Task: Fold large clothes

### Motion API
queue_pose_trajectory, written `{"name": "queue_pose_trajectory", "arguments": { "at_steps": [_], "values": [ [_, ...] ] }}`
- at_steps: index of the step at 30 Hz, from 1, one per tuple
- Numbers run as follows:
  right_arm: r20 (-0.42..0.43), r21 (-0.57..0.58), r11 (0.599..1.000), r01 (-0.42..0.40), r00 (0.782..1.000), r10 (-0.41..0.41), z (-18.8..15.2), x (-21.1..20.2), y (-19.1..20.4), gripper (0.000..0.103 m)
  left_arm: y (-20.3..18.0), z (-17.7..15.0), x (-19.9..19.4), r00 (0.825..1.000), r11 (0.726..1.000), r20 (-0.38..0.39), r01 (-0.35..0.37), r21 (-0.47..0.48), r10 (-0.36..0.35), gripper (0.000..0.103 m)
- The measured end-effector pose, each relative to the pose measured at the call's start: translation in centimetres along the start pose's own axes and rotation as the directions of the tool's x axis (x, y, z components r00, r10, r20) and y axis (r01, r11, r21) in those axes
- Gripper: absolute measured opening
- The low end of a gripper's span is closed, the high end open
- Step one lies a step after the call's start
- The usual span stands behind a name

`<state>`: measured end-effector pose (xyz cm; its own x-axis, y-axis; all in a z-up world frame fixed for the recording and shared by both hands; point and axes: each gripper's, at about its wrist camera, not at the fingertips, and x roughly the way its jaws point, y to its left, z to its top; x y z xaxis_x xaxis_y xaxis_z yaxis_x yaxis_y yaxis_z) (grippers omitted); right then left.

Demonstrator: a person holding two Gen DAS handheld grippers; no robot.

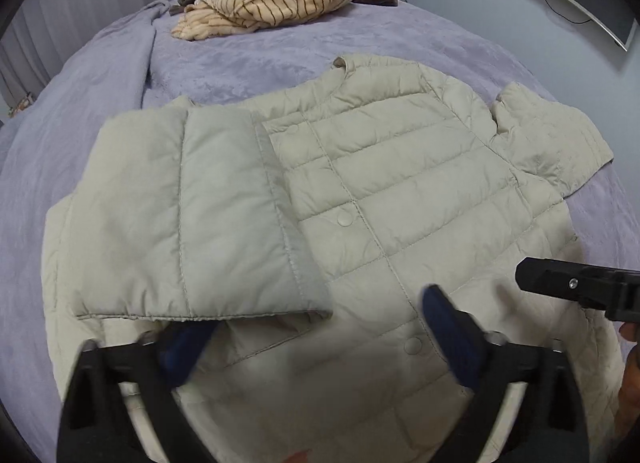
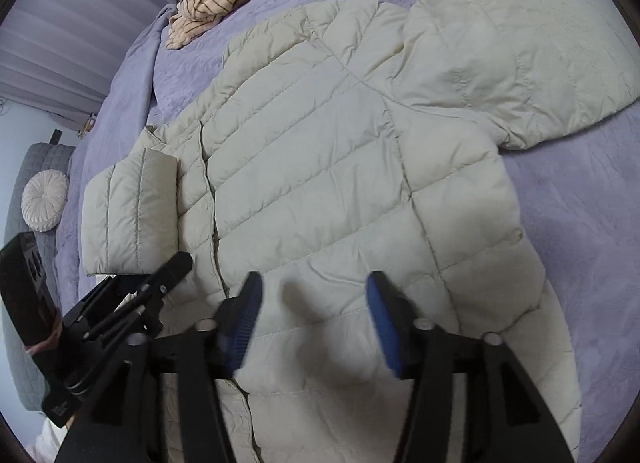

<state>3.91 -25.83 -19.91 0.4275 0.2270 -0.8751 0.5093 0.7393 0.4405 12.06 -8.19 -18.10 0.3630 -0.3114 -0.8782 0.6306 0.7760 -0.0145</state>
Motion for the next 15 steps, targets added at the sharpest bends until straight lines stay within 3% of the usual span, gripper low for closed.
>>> {"name": "queue_pose_trajectory", "arguments": {
  "at_steps": [2,5,9,11,15],
  "values": [
    [0.006,-0.013,1.0,0.0,1.0,0.0,0.1,-0.8,-0.5,0.069,0.0,-0.1,-0.7,1.0,1.0,0.003,-0.017,0.018,0.017,0.103],
    [0.012,-0.023,1.0,0.003,1.0,-0.003,0.3,-1.7,-0.5,0.069,1.3,-0.6,-3.1,1.0,1.0,0.013,-0.01,-0.028,0.01,0.103],
    [0.05,-0.118,0.992,0.041,0.998,-0.035,-0.4,-3.4,1.2,0.081,5.6,-3.2,-7.6,0.996,0.989,0.074,-0.046,-0.14,0.056,0.103],
    [0.062,-0.204,0.977,0.055,0.997,-0.043,-0.8,-3.6,3.6,0.081,8.5,-5.2,-9.0,0.989,0.969,0.066,-0.113,-0.219,0.131,0.103],
    [0.065,-0.425,0.904,0.056,0.997,-0.031,-2.3,-2.3,10.2,0.081,14.1,-8.4,-7.5,0.964,0.897,-0.073,-0.266,-0.354,0.257,0.103]
  ]
}}
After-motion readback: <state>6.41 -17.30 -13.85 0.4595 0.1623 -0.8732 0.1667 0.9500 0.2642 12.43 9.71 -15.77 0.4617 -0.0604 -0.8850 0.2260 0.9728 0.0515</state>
